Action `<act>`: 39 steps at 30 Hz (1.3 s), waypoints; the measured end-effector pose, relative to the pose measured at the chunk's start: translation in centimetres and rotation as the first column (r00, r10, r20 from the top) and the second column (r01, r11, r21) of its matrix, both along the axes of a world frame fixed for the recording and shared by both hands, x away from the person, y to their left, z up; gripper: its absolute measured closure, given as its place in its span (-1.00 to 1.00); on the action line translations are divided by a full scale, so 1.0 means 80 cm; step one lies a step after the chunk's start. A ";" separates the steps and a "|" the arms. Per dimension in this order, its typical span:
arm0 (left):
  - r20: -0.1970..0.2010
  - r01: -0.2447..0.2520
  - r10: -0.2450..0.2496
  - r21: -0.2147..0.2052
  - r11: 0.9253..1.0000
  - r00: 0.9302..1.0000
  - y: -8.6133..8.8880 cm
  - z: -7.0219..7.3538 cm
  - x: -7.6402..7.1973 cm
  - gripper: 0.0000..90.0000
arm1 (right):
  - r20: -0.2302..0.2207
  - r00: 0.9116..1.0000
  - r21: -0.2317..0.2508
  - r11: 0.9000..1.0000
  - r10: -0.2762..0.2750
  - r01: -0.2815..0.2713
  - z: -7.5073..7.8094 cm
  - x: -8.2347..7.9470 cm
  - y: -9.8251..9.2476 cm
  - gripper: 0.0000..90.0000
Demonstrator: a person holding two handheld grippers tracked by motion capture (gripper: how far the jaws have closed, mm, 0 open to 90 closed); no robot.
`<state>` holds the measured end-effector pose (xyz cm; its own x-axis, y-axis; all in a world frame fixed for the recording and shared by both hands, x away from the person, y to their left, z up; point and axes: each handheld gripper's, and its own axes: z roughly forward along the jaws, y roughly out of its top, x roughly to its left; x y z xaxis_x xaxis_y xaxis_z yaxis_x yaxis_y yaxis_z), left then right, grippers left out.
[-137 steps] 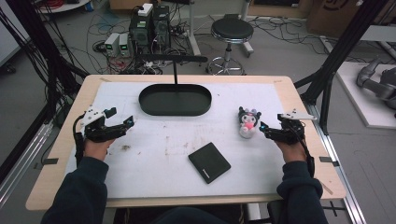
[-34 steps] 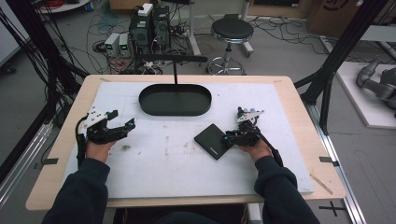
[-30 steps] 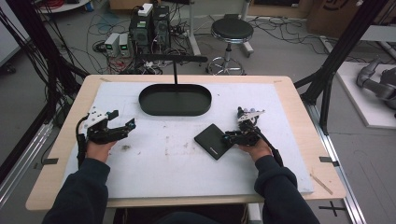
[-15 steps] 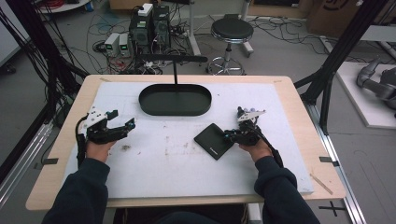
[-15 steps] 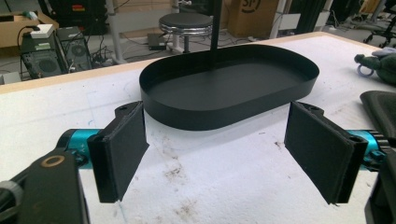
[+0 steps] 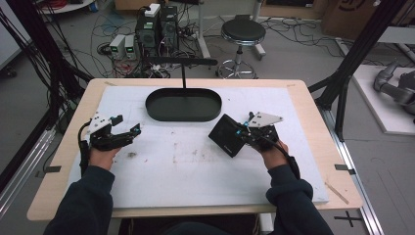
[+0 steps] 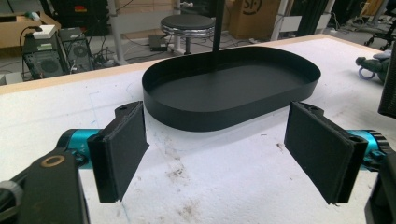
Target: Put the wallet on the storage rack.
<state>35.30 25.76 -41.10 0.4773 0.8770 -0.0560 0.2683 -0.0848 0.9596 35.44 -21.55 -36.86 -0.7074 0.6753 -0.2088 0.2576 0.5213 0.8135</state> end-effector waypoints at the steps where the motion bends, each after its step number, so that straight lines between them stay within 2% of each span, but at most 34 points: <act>1: 0.001 -0.001 0.001 0.001 1.000 1.000 0.000 0.000 0.000 -0.54 | 0.000 1.000 0.000 1.000 0.000 0.000 0.000 0.000 0.000 0.86; 2: 0.002 -0.001 0.001 0.001 1.000 1.000 0.000 0.000 0.000 -0.54 | 0.027 1.000 -0.028 1.000 -0.009 0.010 0.001 -0.003 0.005 0.86; 5: 0.002 0.000 0.000 0.000 1.000 1.000 0.000 0.000 0.000 -0.53 | 0.013 1.000 -0.025 1.000 0.003 -0.003 0.000 -0.003 0.009 0.86; 7: 0.002 -0.001 0.001 0.000 1.000 1.000 0.000 0.000 0.000 -0.54 | -0.006 0.999 -0.014 0.999 0.051 -0.051 -0.001 -0.008 0.022 0.86; 9: 0.002 -0.002 0.002 0.001 1.000 1.000 0.001 0.000 0.000 -0.54 | -0.010 0.998 -0.014 0.998 0.067 -0.067 -0.001 -0.010 0.028 0.86; 13: 0.002 -0.001 0.001 -0.002 1.000 1.000 0.001 0.000 0.000 -0.54 | -0.027 0.989 -0.010 0.990 0.143 -0.143 -0.004 -0.020 0.052 0.87; 16: 0.002 0.001 -0.001 0.000 1.000 1.000 0.001 0.000 0.000 -0.54 | -0.034 0.986 0.003 0.986 0.165 -0.165 -0.003 -0.022 0.055 0.87; 20: 0.000 -0.001 0.001 0.001 1.000 1.000 0.001 0.000 0.000 -0.54 | -0.040 0.974 0.066 0.973 0.224 -0.221 -0.001 -0.027 0.059 0.88; 21: 0.000 -0.001 0.001 0.001 1.000 1.000 0.001 0.000 0.000 -0.54 | -0.040 0.974 0.066 0.973 0.224 -0.221 -0.001 -0.027 0.059 0.88; 22: 0.001 -0.001 0.001 0.001 1.000 1.000 0.001 0.000 0.000 -0.54 | -0.037 0.968 0.076 0.967 0.247 -0.244 0.000 -0.030 0.060 0.89; 23: 0.001 0.000 0.000 0.001 1.000 1.000 0.001 0.000 0.000 -0.54 | -0.037 0.968 0.076 0.967 0.247 -0.244 0.000 -0.030 0.060 0.89; 24: 0.001 -0.001 0.001 0.001 1.000 1.000 0.001 0.000 0.000 -0.54 | -0.039 0.964 0.075 0.963 0.262 -0.259 -0.001 -0.032 0.060 0.89; 26: 0.001 -0.001 0.001 -0.001 1.000 1.000 0.001 0.000 0.000 -0.54 | -0.037 0.948 0.063 0.947 0.316 -0.314 -0.002 -0.038 0.059 0.96; 27: 0.001 -0.003 0.003 -0.003 1.000 1.000 0.001 0.000 0.000 -0.54 | -0.037 0.948 0.063 0.947 0.316 -0.314 -0.002 -0.038 0.059 0.96; 28: 0.001 -0.003 0.003 -0.003 1.000 1.000 0.001 0.000 0.000 -0.54 | -0.047 0.937 0.053 0.937 0.347 -0.345 -0.004 -0.041 0.057 0.97; 32: 0.000 0.002 -0.002 0.002 1.000 1.000 0.001 0.000 0.000 -0.54 | -0.053 0.935 0.050 0.936 0.352 -0.350 -0.007 -0.041 0.052 0.96; 33: 0.001 -0.002 0.002 0.003 1.000 1.000 0.000 0.000 0.000 -0.54 | -0.063 0.931 0.060 0.932 0.360 -0.357 -0.008 -0.041 0.051 0.95; 34: 0.002 -0.002 0.002 0.001 1.000 1.000 0.000 0.000 0.000 -0.54 | -0.077 0.927 0.074 0.929 0.368 -0.362 -0.008 -0.041 0.051 0.92; 35: 0.002 -0.001 0.001 0.001 1.000 1.000 0.000 0.000 0.000 -0.54 | -0.077 0.927 0.074 0.929 0.368 -0.362 -0.008 -0.041 0.051 0.92; 36: 0.002 0.000 0.000 0.001 1.000 1.000 0.001 0.000 0.000 -0.54 | -0.061 0.928 0.088 0.928 0.368 -0.363 -0.007 -0.040 0.051 0.76; 37: 0.002 -0.002 0.002 0.003 1.000 1.000 0.001 0.000 0.000 -0.54 | -0.061 0.928 0.088 0.928 0.368 -0.363 -0.007 -0.040 0.051 0.76; 39: 0.001 -0.004 0.004 -0.001 1.000 1.000 0.001 0.000 0.000 -0.54 | -0.050 0.933 0.113 0.930 0.356 -0.349 -0.005 -0.039 0.048 0.52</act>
<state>35.30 25.83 -41.09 0.4739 0.8788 -0.0563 0.2681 -0.0831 0.9598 32.36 -17.71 -37.26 -0.9138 0.3946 -0.0960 0.1286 0.5052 0.8534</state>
